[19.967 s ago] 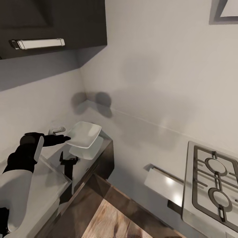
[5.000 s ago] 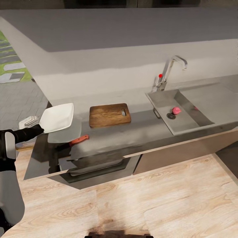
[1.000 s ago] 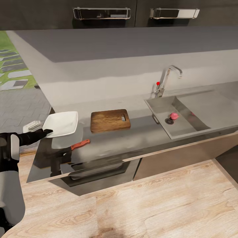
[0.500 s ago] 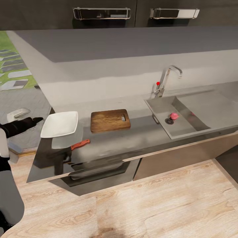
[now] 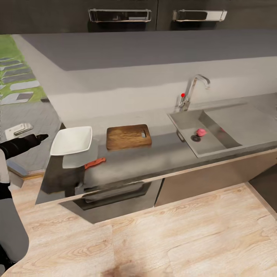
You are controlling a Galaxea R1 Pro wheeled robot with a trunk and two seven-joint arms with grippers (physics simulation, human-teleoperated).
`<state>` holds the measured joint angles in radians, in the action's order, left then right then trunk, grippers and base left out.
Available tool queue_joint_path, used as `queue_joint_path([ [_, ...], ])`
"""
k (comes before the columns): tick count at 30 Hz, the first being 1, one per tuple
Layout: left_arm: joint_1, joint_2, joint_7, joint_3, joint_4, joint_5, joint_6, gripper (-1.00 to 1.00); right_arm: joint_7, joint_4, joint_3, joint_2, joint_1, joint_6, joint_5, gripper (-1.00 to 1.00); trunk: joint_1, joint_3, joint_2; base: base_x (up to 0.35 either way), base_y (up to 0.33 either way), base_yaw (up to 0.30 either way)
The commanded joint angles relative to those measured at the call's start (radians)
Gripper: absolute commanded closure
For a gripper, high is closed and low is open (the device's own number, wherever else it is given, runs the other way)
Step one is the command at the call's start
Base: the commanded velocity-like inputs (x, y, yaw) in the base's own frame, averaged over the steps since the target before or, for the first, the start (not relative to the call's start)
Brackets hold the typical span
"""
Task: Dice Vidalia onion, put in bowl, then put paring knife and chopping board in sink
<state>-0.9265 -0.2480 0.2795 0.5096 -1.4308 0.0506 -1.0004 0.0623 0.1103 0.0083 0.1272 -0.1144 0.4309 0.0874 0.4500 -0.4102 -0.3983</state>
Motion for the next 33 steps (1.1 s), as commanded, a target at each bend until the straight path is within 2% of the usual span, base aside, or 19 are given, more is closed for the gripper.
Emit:
queue_joint_path([
  [1,-0.001,0.000,0.000,0.001,0.000,0.004,-0.006,-1.00,0.007,0.002,0.001,0.000,-0.001,0.000,0.009,-1.00,0.000,-0.001,-0.002,-0.310,0.000,0.000],
  [33,0.000,0.001,0.000,0.001,0.018,0.000,-0.006,-1.00,0.006,0.002,0.000,0.000,-0.001,0.000,0.009,-1.00,0.000,-0.001,-0.002,-0.333,0.000,0.000],
])
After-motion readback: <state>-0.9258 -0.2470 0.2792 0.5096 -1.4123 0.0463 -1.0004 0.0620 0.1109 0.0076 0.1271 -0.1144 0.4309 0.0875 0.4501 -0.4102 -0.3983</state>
